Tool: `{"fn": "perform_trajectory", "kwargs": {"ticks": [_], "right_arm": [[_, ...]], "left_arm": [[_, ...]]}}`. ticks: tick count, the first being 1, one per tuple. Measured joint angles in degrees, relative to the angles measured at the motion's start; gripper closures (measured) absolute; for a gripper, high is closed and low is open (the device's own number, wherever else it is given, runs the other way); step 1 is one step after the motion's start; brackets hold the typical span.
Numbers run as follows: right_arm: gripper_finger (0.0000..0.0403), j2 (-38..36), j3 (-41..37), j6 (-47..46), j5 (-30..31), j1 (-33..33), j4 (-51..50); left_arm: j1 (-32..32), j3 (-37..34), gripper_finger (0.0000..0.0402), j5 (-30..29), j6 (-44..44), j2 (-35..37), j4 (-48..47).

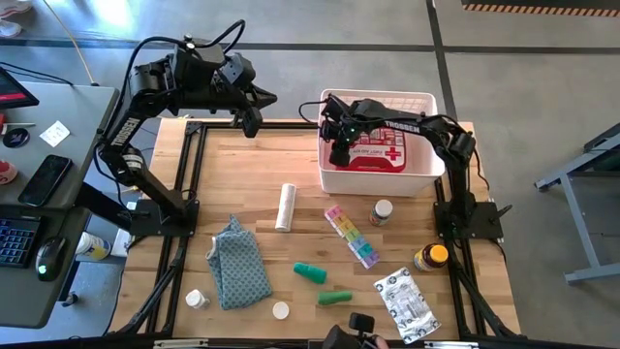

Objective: Pick & place medical supplies in basket/bin
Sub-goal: Put the red first aid kit into the white bin, then put the yellow pill bottle into the white bin

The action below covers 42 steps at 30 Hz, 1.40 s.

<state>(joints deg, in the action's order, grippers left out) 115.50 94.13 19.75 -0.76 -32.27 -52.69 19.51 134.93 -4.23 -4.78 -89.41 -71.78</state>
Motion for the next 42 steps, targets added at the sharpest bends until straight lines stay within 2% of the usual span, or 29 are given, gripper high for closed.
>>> {"fn": "perform_trajectory", "kwargs": {"ticks": [6,12,15,22,28,36,42], "right_arm": [[0.0336,-0.5,-0.1,1.2,2.8,-1.1,-7.4],[0.0349,-1.5,-0.2,1.3,4.9,-2.3,-10.2],[0.035,-2.0,-0.3,0.1,5.6,-3.0,-10.7],[0.0343,-2.4,-0.4,-3.2,6.3,-4.7,-12.6],[0.0326,-2.4,-0.4,-4.3,5.4,-4.8,-11.4],[0.0276,-4.6,-0.5,-4.7,5.2,-4.8,-11.3],[0.023,-10.5,-0.4,-8.2,3.2,-4.8,-11.7]], "left_arm": [[0.0,0.0,0.0375,0.0,0.0,0.0,0.1],[0.0,0.0,0.0336,-1.2,0.0,0.0,0.1],[0.0,0.0,0.0329,-1.3,0.0,0.0,0.1],[0.0,0.0,0.0356,-1.3,0.0,0.0,0.1],[0.0,0.0,0.0374,-1.4,0.0,0.0,0.1],[0.0,0.0,0.0328,-1.5,0.0,0.0,0.1],[0.0,0.0,0.0326,-1.5,0.0,0.0,0.1]]}}
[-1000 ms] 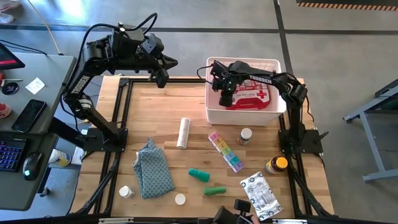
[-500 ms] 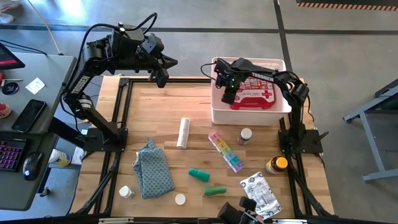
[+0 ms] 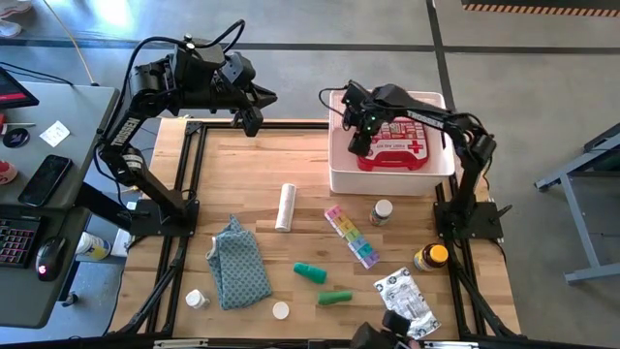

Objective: Pick & place medical supplies in basket/bin
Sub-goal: Put the yellow pill bottle into the white bin

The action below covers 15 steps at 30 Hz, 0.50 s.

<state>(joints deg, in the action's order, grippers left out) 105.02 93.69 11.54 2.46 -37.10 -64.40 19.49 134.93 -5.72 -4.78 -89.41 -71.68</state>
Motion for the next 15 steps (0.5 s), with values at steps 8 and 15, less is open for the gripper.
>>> {"fn": "perform_trajectory", "kwargs": {"ticks": [8,15], "right_arm": [[0.0203,-11.4,0.0,-13.5,-5.5,1.6,-2.7],[0.0202,-21.9,0.1,-26.8,-5.9,11.1,-3.9]], "left_arm": [[0.0,0.0,0.0352,0.7,0.3,0.0,-0.6],[0.0,0.0,0.0366,6.3,0.4,-1.0,-4.1]]}}
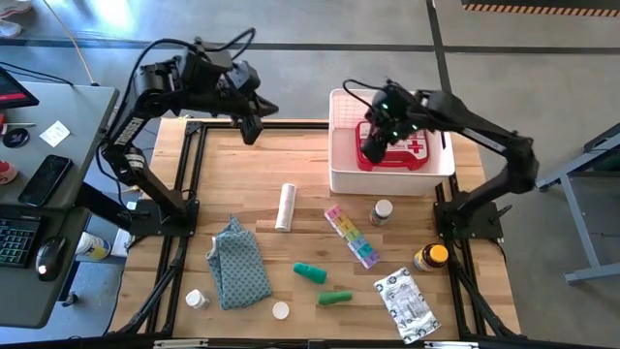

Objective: Pick & place medical supplies in basket/bin
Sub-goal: Put the yellow pill bottle into the white bin

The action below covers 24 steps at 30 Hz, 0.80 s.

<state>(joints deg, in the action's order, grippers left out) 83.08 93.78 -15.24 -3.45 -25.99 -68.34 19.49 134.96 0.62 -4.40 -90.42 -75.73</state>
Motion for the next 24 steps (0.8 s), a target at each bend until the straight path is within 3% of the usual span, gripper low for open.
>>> {"fn": "perform_trajectory", "kwargs": {"ticks": [8,14,18,24], "right_arm": [[0.0211,-4.1,0.0,-25.0,8.9,18.4,-6.6],[0.0214,-3.1,0.0,-37.2,7.7,31.0,-14.4],[0.0214,-2.9,0.0,-41.7,5.2,38.1,-19.3],[0.0214,-2.9,0.0,-39.3,2.8,49.0,-21.6]], "left_arm": [[-1.0,0.0,0.0348,6.9,-0.5,-1.4,-1.7],[-2.2,0.0,0.0344,9.5,-0.2,-1.8,-0.8],[-2.4,0.0,0.0344,9.2,-0.5,-1.8,-0.7],[-2.3,0.0,0.0344,7.8,-4.0,-1.8,0.1]]}}
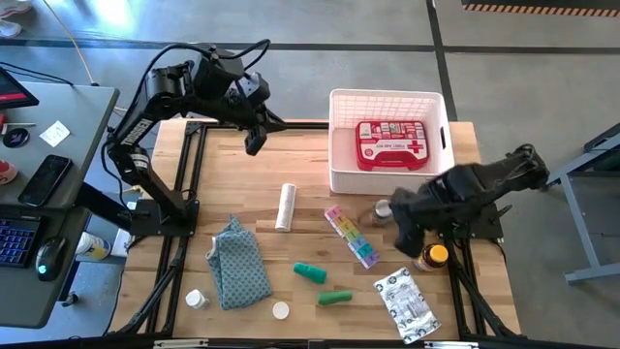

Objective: Pick & place medical supplies in basket/bin
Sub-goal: Put the yellow pill bottle into the white bin

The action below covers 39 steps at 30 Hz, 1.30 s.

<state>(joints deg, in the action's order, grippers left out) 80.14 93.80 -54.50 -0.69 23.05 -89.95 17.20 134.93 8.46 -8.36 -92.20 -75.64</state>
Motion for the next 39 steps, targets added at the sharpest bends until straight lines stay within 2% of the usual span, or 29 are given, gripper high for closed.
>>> {"fn": "perform_trajectory", "kwargs": {"ticks": [9,12,14,18,22,27,39], "right_arm": [[0.0214,0.0,0.0,3.9,0.8,15.3,0.0],[0.0205,-0.1,-0.2,5.8,1.7,20.2,0.0],[0.0192,-1.3,-2.5,6.5,2.0,22.9,0.2],[0.0162,-6.9,-12.0,4.0,0.7,26.5,-0.1],[0.0142,-13.7,-20.2,0.7,-2.1,27.8,-0.2],[0.0129,-19.6,-26.5,-1.8,-2.7,27.7,3.0],[0.0118,-20.1,-36.9,-3.7,0.0,27.4,11.2]], "left_arm": [[-0.6,0.0,0.0344,-1.4,-7.4,0.0,2.6],[-2.5,0.0,0.0344,-4.3,-9.0,0.0,2.4],[-4.4,0.0,0.0344,-6.9,-10.1,0.0,2.3],[-8.2,0.0,0.0344,-10.5,-13.3,0.0,2.5],[-11.9,0.0,0.0344,-13.0,-14.4,0.0,3.0],[-13.9,-0.1,0.0344,-15.1,-14.1,-0.8,3.0],[-13.8,0.0,0.0344,-17.1,-12.3,-0.7,3.1]]}}
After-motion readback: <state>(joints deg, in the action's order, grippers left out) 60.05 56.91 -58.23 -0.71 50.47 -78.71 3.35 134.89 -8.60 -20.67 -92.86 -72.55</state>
